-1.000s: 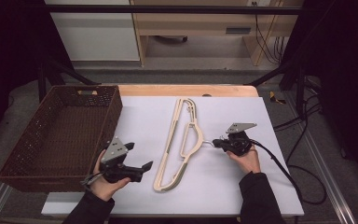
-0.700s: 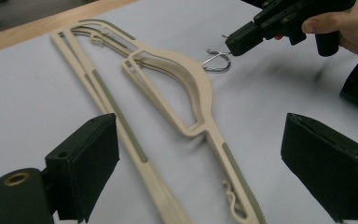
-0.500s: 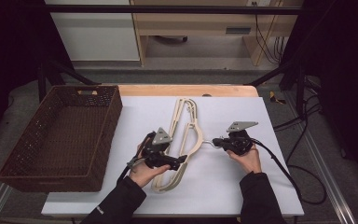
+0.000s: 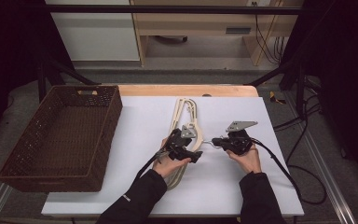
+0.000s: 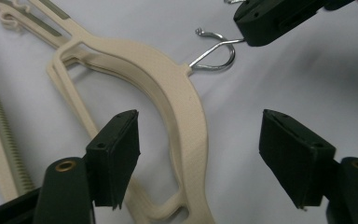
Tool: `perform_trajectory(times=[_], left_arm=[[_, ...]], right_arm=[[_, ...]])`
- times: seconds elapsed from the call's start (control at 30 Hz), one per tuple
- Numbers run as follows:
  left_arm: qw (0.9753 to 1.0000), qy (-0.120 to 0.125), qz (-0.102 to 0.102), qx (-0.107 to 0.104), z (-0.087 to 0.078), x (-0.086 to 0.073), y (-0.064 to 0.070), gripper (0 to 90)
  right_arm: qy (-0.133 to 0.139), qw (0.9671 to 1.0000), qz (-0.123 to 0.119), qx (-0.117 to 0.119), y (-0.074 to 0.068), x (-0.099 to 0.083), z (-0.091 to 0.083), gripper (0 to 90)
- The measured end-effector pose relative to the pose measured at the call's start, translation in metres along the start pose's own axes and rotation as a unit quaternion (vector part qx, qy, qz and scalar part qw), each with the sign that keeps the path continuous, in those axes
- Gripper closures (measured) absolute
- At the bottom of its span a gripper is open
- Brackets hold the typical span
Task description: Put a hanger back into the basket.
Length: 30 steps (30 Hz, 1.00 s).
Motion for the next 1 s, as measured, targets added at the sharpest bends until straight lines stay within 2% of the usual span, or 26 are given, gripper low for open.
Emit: perform_trajectory(times=[0.17, 0.2, 0.37, 0.5, 0.6, 0.67, 0.87, 1.0], left_arm=[[0.9997, -0.021, 0.009, 0.012, 0.017, -0.003, 0.001, 39.2], [0.9996, -0.023, 0.011, 0.014, 0.019, -0.004, 0.001, 41.8], [0.9991, -0.042, -0.001, 0.01, 0.026, -0.008, -0.002, 54.8], [0.9985, -0.05, -0.007, 0.021, 0.026, -0.01, -0.006, 66.1], [0.9984, -0.05, 0.003, 0.025, 0.022, -0.009, -0.006, 69.4], [0.9985, -0.048, 0.002, 0.026, 0.022, -0.009, -0.004, 74.7], [0.9987, -0.045, 0.001, 0.025, 0.015, -0.008, -0.003, 74.9], [0.9989, -0.037, -0.005, 0.029, 0.008, -0.006, -0.003, 75.2]], right_arm=[[-0.001, 1.0, 0.004, -0.002, 0.0, 0.0, -0.002, 88.9], [0.002, 1.0, -0.002, -0.002, 0.0, 0.001, -0.002, 88.9], [0.001, 1.0, -0.001, -0.006, -0.001, 0.002, -0.003, 88.8], [0.005, 0.9999, -0.006, -0.006, -0.002, 0.004, -0.005, 88.8], [0.007, 0.9999, -0.004, -0.006, -0.003, 0.005, -0.006, 88.7], [0.009, 0.9999, -0.006, -0.007, -0.004, 0.007, -0.007, 88.7], [0.019, 0.9997, -0.012, -0.009, -0.008, 0.012, -0.012, 88.0], [0.045, 0.9989, -0.013, -0.002, -0.012, 0.021, -0.019, 86.6]])
Point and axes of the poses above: each handheld gripper's, and its own axes: z roughly forward along the jaws, x roughly out of its top, y roughly to its right, the point moved 9 cm from there along z, roughly forward along the jaws, and after that the axes turned 6 degrees about -y, right-handed, at the moved point
